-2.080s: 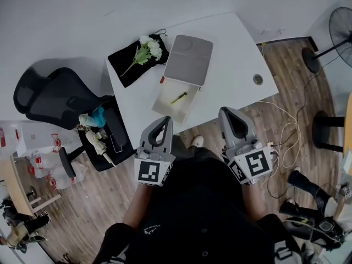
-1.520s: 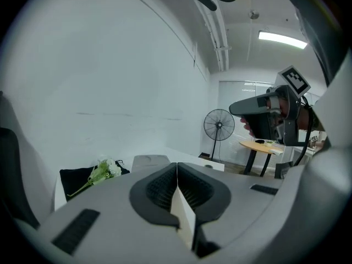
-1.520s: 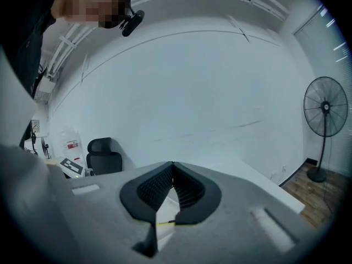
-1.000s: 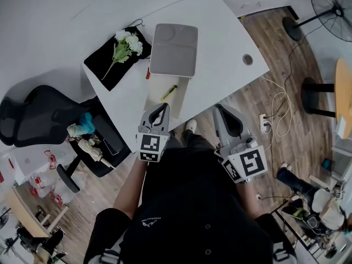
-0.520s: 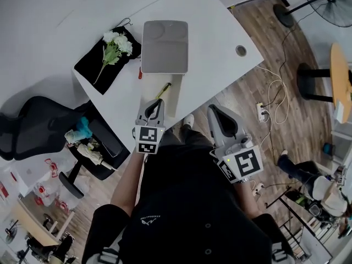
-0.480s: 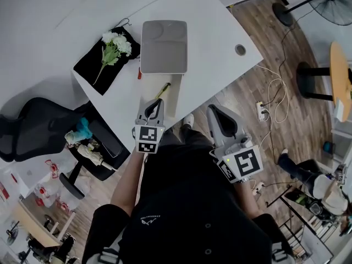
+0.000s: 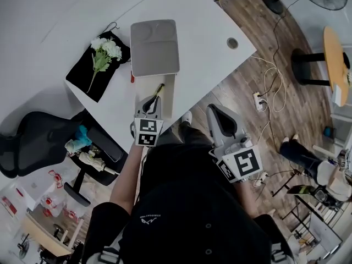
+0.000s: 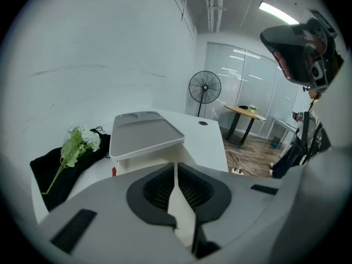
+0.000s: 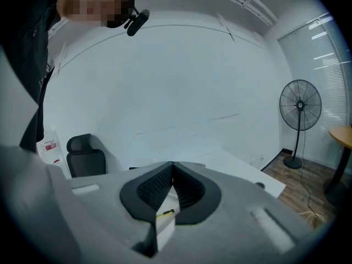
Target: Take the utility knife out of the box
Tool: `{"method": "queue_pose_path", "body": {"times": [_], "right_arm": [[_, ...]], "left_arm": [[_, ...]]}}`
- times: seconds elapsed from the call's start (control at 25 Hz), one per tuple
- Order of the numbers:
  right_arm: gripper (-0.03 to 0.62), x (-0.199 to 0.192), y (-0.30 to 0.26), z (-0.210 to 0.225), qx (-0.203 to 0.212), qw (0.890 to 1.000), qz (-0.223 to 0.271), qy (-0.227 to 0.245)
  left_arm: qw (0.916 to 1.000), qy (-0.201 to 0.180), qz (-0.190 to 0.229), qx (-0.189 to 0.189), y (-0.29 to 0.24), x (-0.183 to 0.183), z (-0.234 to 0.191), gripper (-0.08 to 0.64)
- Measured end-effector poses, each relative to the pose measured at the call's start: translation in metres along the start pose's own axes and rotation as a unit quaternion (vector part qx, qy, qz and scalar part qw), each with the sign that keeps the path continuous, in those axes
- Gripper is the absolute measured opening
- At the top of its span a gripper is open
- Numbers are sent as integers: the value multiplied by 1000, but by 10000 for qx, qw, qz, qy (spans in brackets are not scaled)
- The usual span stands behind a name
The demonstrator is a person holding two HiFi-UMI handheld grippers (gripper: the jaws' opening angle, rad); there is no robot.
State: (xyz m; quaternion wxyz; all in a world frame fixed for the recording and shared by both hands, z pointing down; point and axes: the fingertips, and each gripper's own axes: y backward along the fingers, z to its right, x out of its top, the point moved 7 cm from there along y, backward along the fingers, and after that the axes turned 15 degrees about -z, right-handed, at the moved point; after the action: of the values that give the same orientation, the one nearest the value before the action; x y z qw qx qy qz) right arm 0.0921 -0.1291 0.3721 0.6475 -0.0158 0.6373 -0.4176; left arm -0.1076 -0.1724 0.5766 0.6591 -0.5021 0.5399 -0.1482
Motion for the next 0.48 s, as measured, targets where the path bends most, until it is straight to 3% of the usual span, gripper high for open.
{"method": "queue_pose_path", "body": {"times": [0.48], "right_arm": [[5,-10,3,1,-355,9990,-35,-253]], "left_arm": [[9982,-317,-496,-81,-28,2,-11,9]]}}
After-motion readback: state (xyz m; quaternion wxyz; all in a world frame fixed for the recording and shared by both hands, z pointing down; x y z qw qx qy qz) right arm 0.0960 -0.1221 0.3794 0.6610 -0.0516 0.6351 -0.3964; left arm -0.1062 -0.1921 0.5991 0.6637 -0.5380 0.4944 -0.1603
